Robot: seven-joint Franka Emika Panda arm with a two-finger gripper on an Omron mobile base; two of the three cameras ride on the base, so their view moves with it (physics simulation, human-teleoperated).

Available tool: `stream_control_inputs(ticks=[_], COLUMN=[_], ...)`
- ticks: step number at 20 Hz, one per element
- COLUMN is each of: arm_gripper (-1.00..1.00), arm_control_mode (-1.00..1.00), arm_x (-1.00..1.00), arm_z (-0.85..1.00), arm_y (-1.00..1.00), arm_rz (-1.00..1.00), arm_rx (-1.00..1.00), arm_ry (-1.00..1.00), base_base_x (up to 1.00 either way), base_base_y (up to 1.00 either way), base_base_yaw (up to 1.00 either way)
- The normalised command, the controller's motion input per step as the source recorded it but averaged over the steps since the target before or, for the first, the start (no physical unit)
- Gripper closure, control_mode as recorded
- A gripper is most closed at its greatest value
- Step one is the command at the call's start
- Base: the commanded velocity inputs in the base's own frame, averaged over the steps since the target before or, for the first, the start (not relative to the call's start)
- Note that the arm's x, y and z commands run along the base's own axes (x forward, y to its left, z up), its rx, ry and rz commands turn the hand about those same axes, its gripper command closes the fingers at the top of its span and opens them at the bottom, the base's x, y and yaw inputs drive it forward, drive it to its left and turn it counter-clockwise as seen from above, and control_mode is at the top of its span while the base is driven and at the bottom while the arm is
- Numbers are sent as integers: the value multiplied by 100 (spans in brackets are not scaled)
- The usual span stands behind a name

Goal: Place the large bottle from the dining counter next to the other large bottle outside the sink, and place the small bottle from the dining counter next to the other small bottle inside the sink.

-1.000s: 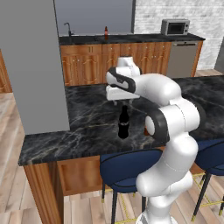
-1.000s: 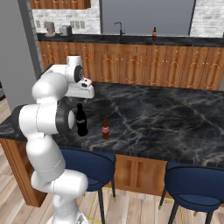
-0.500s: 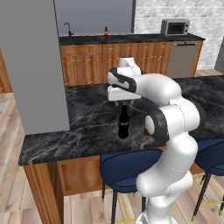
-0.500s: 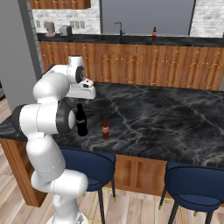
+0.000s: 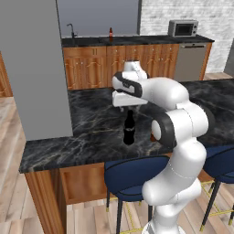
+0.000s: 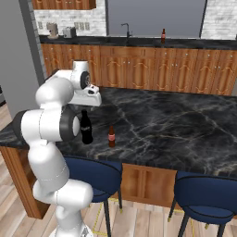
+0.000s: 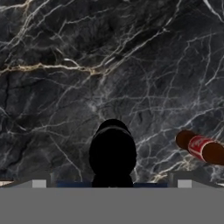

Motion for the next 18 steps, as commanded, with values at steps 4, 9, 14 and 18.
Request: stream_control_inputs(ticks=[4,9,14,18], arm_gripper=[-100,-100,-100,-100], arm_control_mode=[-100,-100,-100,-100], arm_x=[0,0,0,0], arm_z=[-19,-11,-13,-21], arm_y=[0,0,0,0], arm_rz=[0,0,0,0], arm_rx=[0,0,0,0], arm_ry=[0,0,0,0], base_base_x=[0,0,0,0], base_base_y=[0,0,0,0], base_base_yaw=[0,0,0,0])
